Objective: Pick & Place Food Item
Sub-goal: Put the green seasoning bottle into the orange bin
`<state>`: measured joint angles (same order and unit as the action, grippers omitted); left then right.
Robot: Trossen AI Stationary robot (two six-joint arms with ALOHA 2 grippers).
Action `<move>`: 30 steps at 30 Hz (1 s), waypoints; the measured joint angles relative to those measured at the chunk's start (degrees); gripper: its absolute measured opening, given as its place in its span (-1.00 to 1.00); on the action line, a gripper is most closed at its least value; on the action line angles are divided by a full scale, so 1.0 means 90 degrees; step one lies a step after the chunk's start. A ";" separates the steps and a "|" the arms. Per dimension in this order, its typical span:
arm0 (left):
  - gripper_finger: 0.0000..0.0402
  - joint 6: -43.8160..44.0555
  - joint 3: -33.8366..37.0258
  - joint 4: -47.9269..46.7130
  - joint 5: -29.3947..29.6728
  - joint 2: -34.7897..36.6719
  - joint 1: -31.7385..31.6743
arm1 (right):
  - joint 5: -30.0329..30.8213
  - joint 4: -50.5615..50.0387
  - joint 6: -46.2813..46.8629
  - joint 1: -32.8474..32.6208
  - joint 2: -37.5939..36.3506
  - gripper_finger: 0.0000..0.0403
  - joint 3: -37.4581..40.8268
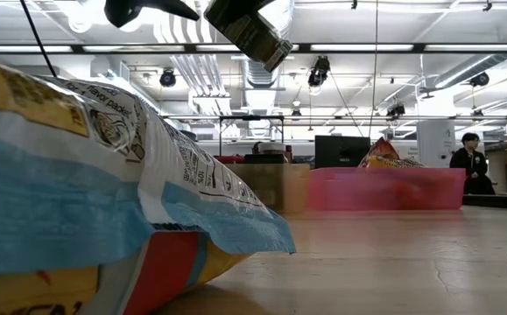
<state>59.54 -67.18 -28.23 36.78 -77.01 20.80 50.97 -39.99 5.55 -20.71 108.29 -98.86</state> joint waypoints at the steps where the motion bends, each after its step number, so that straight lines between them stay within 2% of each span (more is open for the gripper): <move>1: 0.33 -0.0002 0.0000 0.0001 -0.0005 0.0000 0.0000 | 0.0001 0.0002 -0.0007 0.0001 0.0000 -0.05 -0.0002; 8: 0.76 0.0560 0.0000 0.0024 -0.0025 0.0000 0.0000 | 0.0003 0.0162 -0.0159 0.0034 -0.0001 -0.05 -0.0002; 14: 0.91 0.0555 0.0002 0.0114 0.0131 -0.0094 -0.0012 | -0.0031 0.0583 -0.0590 0.0055 -0.0005 -0.05 -0.0002; 23: 0.87 0.0458 0.0002 0.0188 0.0220 -0.0175 -0.0091 | -0.0056 0.0587 -0.0650 0.0075 -0.0007 -0.05 -0.0002; 30: 0.49 0.0458 0.0002 0.0213 0.0207 -0.0175 -0.0114 | -0.0192 0.0755 -0.0810 0.0083 -0.0007 -0.05 -0.0002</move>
<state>63.66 -67.16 -26.31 38.64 -78.59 19.77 49.25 -33.20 -1.74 -19.97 108.22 -98.87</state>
